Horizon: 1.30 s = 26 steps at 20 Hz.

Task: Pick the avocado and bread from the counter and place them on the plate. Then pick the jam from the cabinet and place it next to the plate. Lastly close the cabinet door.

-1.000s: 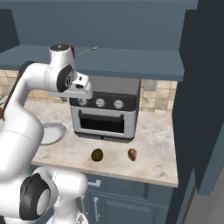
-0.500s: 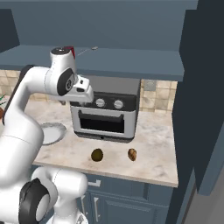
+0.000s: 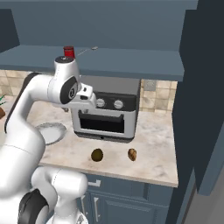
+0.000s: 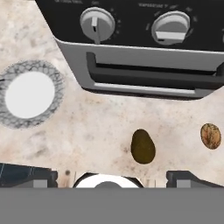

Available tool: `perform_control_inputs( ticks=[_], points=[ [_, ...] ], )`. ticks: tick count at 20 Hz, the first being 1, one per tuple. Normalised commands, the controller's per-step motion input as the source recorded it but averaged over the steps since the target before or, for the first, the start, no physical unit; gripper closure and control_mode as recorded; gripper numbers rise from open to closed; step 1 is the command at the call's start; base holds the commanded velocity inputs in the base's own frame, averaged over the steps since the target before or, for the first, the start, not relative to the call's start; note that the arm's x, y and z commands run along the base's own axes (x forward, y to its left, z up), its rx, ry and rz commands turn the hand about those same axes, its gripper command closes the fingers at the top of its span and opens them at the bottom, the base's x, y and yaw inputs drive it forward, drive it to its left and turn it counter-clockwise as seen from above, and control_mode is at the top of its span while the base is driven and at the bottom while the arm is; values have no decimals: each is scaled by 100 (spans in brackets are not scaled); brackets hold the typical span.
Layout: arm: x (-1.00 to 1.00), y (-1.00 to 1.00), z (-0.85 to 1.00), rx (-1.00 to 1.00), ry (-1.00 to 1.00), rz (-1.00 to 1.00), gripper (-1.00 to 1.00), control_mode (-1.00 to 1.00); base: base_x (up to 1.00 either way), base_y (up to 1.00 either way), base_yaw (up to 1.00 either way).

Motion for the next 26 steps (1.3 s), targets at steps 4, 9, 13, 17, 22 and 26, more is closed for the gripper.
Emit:
perform_control_inputs(
  ticks=[4,9,13,17,22,26],
  points=[
    [-8,-8,-35,-8,2,0,-100,-100,0,0,0],
    [-5,-2,-34,-3,1,0,-100,-100,0,0,0],
    [-6,-3,-34,-2,0,0,-100,-100,0,0,0],
    [-6,-10,-31,0,1,0,-100,-100,0,0,0],
    [-1,-9,-28,0,3,0,-100,-100,0,0,0],
    [0,-9,-23,0,0,0,-100,-100,0,0,0]
  ],
)
